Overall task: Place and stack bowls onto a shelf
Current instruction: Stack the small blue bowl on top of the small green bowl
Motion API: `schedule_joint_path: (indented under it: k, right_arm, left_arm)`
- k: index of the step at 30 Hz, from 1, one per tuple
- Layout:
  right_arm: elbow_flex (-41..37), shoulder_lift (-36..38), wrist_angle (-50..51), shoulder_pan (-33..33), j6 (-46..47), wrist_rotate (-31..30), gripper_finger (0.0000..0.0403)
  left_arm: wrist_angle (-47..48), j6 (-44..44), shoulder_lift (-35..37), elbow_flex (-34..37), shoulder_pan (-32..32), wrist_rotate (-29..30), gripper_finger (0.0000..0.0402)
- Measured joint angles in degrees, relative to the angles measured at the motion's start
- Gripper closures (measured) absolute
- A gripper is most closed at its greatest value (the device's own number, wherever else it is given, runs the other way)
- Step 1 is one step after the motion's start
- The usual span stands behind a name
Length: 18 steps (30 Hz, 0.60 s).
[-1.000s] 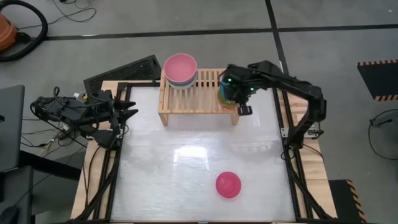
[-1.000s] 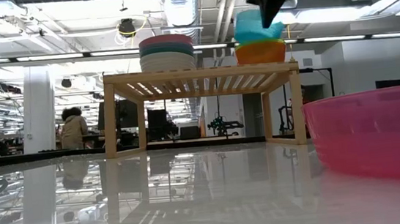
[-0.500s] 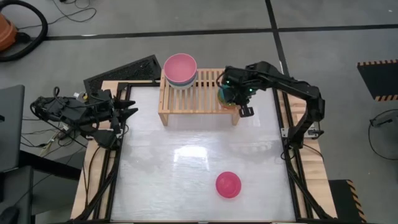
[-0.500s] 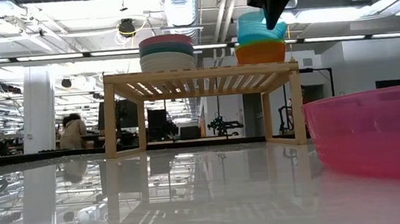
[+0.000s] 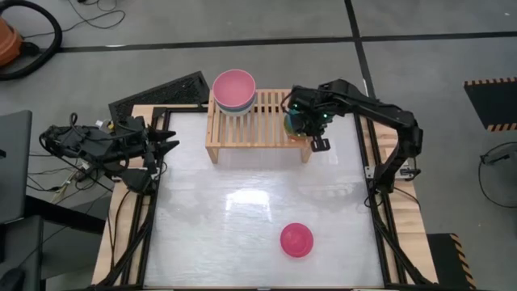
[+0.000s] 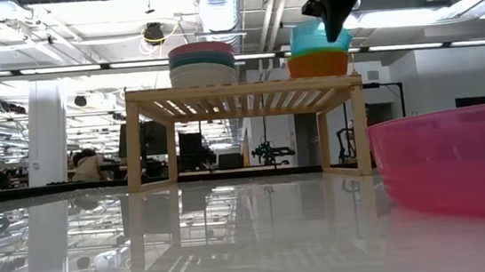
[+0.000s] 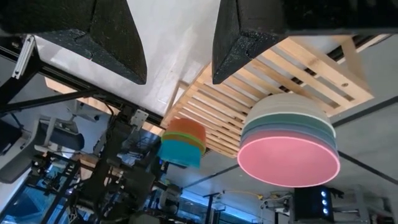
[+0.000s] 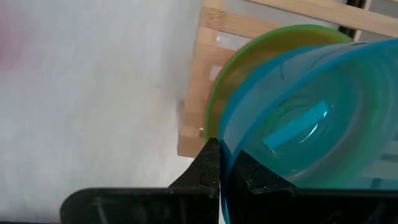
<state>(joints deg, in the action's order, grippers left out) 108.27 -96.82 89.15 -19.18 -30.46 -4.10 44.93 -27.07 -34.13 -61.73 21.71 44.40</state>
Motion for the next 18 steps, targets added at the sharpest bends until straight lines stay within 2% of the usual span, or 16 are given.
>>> schedule_joint_path:
  k: [10,15,18]
  right_arm:
    - [-0.4,0.0,-1.4,0.0,0.0,0.0,0.0377]
    - [-0.4,0.0,-1.6,0.0,0.4,0.0,0.0337]
    - [-0.4,0.0,-1.8,0.0,0.4,0.0,0.0328]
  left_arm:
    - [0.7,-0.3,0.0,0.0,0.0,0.0,0.0235]
    - [0.7,-0.4,0.0,0.0,0.0,0.0,0.0235]
    - [0.7,-0.4,0.0,0.0,0.0,0.0,0.0235]
